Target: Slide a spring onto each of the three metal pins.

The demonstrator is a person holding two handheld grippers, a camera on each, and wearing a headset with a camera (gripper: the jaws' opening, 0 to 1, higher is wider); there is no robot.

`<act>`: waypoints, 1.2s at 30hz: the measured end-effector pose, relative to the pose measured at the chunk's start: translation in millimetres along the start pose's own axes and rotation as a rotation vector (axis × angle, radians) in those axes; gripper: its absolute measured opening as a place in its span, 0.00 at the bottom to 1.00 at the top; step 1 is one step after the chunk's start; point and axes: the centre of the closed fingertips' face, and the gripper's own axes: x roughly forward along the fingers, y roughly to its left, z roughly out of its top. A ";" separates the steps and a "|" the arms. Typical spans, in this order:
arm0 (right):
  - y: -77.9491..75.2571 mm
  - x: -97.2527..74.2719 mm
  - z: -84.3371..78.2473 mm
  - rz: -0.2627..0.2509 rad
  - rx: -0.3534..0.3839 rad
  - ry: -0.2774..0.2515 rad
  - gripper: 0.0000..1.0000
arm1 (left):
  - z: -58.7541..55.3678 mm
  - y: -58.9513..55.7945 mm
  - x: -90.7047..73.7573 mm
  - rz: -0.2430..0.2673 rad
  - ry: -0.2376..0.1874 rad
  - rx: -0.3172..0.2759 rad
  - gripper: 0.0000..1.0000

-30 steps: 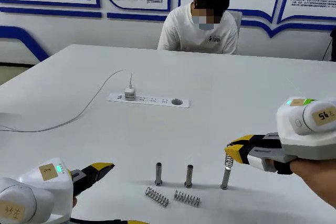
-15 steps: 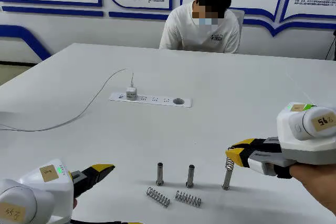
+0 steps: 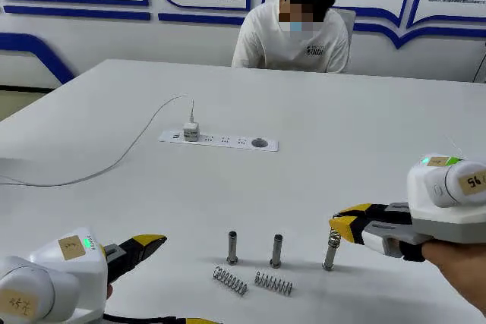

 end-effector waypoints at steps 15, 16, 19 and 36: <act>2.3 10.0 -13.1 0.012 -0.016 0.018 0.12 | -1.2 -0.1 1.9 0.002 0.002 -0.004 0.91; 2.0 10.5 -13.7 0.011 -0.016 0.019 0.12 | -1.3 -0.2 1.8 0.002 0.001 -0.005 0.91; 2.1 12.2 -15.5 0.014 -0.013 0.022 0.12 | -2.0 0.0 1.6 0.004 0.003 -0.007 0.91; 4.2 19.8 -32.5 0.021 -0.022 0.083 0.12 | -4.0 -0.4 3.0 0.000 0.007 -0.013 0.91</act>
